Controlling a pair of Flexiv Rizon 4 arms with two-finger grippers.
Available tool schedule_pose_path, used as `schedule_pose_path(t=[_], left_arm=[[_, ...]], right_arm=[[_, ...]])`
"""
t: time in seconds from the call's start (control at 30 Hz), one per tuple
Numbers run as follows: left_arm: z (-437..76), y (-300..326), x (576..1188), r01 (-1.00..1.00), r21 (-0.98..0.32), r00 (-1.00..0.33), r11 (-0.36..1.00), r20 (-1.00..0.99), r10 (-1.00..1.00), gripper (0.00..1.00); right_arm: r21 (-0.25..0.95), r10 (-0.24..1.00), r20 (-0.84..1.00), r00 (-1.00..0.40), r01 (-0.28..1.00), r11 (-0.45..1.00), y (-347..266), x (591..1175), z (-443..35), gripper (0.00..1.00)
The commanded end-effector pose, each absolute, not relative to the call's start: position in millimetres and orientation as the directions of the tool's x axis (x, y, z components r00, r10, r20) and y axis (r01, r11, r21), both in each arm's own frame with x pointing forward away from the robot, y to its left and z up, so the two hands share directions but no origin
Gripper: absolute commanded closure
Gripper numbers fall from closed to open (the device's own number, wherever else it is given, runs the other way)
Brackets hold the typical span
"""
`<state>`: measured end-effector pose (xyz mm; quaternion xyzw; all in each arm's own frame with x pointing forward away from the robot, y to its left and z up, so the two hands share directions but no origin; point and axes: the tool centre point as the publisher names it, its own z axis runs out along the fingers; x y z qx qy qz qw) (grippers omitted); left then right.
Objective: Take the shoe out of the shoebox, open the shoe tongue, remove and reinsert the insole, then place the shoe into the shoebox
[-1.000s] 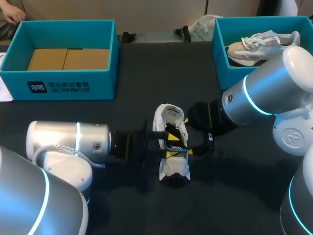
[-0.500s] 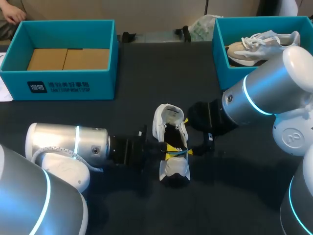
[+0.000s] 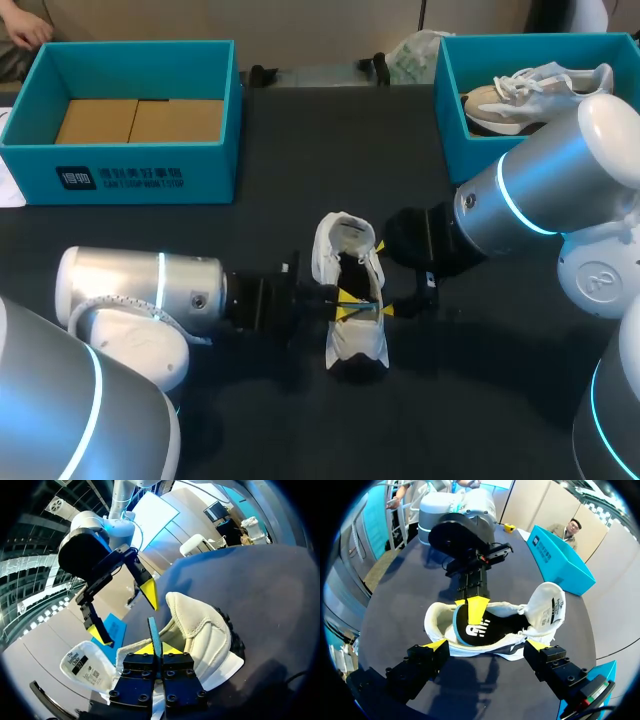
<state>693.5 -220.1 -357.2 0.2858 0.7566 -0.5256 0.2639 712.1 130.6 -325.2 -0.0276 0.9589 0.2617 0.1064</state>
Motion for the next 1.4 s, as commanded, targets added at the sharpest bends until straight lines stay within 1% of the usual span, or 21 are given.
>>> schedule_pose_path(t=[0.03,0.07,0.17,0.87,1.2,1.33,1.4], left_arm=[[-350,-218,690,0.713,-0.646,-0.694,0.273,-0.705,0.146,0.64],[-347,-218,689,0.715,-0.647,-0.693,0.266,-0.707,0.141,0.56],[-339,-218,688,0.719,-0.646,-0.688,0.256,-0.713,0.133,0.55],[-305,-211,680,0.728,-0.646,-0.683,0.228,-0.710,0.171,0.53],[-299,-192,678,0.726,-0.642,-0.687,0.245,-0.688,0.232,0.52],[-293,-180,681,0.714,-0.654,-0.700,0.249,-0.668,0.252,0.54],[-289,-173,683,0.714,-0.657,-0.700,0.243,-0.657,0.280,0.53]], right_arm=[[0.494,0.004,-0.221,-0.975,-0.108,0.862,132,711,-326,0.00],[0.494,0.004,-0.221,-0.975,-0.108,0.862,132,711,-326,0.00],[0.494,0.004,-0.221,-0.975,-0.108,0.862,132,711,-326,0.00],[0.494,0.004,-0.221,-0.975,-0.108,0.862,132,711,-326,0.00],[0.494,0.004,-0.221,-0.975,-0.108,0.862,132,711,-326,0.00],[0.494,0.004,-0.221,-0.975,-0.108,0.862,132,711,-326,0.00],[0.494,0.004,-0.221,-0.975,-0.108,0.862,132,711,-326,0.00]])
